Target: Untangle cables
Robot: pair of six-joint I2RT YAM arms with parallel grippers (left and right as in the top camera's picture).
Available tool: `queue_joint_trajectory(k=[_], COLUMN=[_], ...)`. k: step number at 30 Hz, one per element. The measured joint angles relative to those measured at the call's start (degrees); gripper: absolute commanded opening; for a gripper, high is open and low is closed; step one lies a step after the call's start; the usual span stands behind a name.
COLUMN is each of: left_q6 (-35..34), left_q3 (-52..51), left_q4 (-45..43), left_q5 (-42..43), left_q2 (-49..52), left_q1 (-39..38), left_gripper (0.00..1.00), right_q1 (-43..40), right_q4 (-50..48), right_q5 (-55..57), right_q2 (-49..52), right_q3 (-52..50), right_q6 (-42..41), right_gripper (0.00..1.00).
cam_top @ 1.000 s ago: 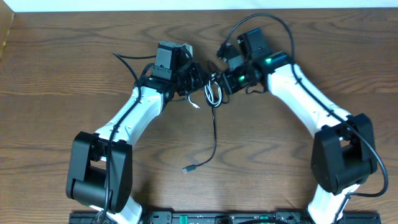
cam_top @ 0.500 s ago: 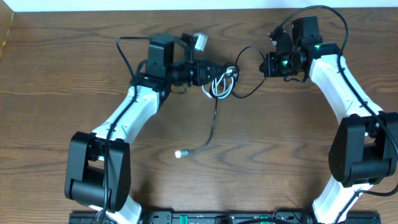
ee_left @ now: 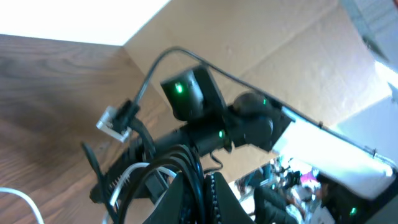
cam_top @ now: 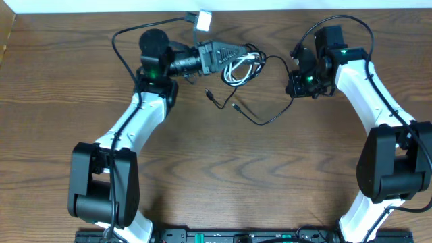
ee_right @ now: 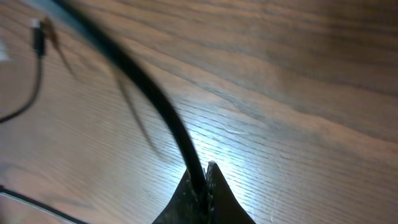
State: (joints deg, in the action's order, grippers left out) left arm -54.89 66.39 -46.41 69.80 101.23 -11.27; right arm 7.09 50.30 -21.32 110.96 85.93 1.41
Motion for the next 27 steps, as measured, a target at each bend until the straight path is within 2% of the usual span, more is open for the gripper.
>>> queue_joint_trajectory(k=[7,12,18,22,27], left_q6=[-7.8,-9.4,-9.6,-9.7,-9.3], left_q3=[0.0,0.0,0.0,0.0,0.3], left_q4=[-0.3,0.4,3.0,9.2,24.6], left_q5=[-0.9,-0.9,-0.9,-1.2,-3.3], left_q2=[0.0,0.0,0.0,0.0,0.0], left_q1=[4.5,4.8,4.8,4.8,3.5], left_gripper=[0.07,0.07,0.07,0.07,0.07], right_q1=[0.3,0.4,0.4,0.3,0.3], right_q4=[2.9,6.6,5.5,2.8,1.1], right_q5=[3.3,5.7,6.5,4.6,-0.4], right_q2=[0.0,0.0,0.0,0.0,0.0], right_q3=[-2.8,-5.8,-6.7,-6.8,-6.9], right_q6=[0.8,0.9,0.9,1.4,3.5], right_gripper=[0.01,0.01,0.01,0.01,0.01])
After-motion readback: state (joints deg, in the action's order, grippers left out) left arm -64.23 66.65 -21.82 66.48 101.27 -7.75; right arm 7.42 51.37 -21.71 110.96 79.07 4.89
